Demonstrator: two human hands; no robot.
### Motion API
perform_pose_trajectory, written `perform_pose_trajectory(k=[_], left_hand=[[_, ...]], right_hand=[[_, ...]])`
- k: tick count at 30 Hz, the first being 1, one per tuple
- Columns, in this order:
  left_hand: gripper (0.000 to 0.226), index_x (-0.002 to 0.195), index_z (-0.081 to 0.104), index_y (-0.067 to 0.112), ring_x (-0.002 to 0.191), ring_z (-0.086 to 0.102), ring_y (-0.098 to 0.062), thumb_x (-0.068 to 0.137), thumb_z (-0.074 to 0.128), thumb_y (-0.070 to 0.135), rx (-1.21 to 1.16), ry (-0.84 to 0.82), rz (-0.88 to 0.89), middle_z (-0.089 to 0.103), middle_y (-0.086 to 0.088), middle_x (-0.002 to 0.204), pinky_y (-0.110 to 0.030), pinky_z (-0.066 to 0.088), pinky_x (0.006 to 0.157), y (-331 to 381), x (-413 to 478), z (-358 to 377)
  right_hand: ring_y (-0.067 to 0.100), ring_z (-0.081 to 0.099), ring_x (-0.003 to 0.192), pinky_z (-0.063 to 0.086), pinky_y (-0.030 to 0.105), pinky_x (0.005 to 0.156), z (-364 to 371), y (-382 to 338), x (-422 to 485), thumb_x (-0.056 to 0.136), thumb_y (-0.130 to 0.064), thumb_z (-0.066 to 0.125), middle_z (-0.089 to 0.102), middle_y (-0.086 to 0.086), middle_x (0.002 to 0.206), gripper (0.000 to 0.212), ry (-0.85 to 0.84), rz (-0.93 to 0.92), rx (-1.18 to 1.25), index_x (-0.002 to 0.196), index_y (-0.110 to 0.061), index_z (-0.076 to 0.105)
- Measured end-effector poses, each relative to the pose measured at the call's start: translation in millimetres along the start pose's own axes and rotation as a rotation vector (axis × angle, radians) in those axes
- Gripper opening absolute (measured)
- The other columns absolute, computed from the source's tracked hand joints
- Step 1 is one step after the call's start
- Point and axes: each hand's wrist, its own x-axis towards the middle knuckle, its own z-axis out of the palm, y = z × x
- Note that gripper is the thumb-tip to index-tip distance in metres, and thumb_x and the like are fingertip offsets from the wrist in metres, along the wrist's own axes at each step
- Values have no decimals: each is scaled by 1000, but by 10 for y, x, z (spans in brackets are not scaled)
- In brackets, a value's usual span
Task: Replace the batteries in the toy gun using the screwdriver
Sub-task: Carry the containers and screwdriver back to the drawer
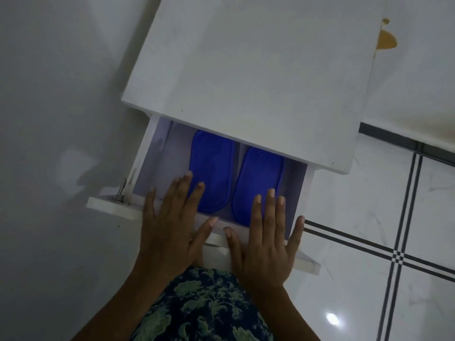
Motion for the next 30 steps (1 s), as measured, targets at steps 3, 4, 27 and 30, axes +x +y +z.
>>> perform_pose_trajectory(k=[3,4,27,30], left_hand=[[55,137,50,13,136,40,-26,95,35,45,74,174,122,41,-9,149,-51,25,111,-64,49,169],[54,137,50,13,135,40,-26,95,36,43,86,229,117,42,-9,148,-50,26,110,-63,113,197],[33,124,61,3,121,56,-31,96,58,20,80,596,265,62,-15,128,-45,40,106,-61,1308,217],[33,122,63,2,120,57,-31,94,62,20,53,605,236,63,-15,126,-45,40,106,-24,1313,230]], right_hand=[[28,27,146,24,64,112,58,39,55,94,-63,35,34,15,153,77,97,-52,-49,145,-7,40],[28,26,146,23,64,112,86,57,100,93,-64,36,33,16,154,78,129,-61,-57,146,-6,39],[32,44,136,35,44,114,342,409,1417,89,-40,68,49,18,144,66,436,-182,-38,138,0,50],[31,44,137,35,44,113,346,365,1403,88,-39,70,50,16,144,65,450,-151,-1,138,-1,51]])
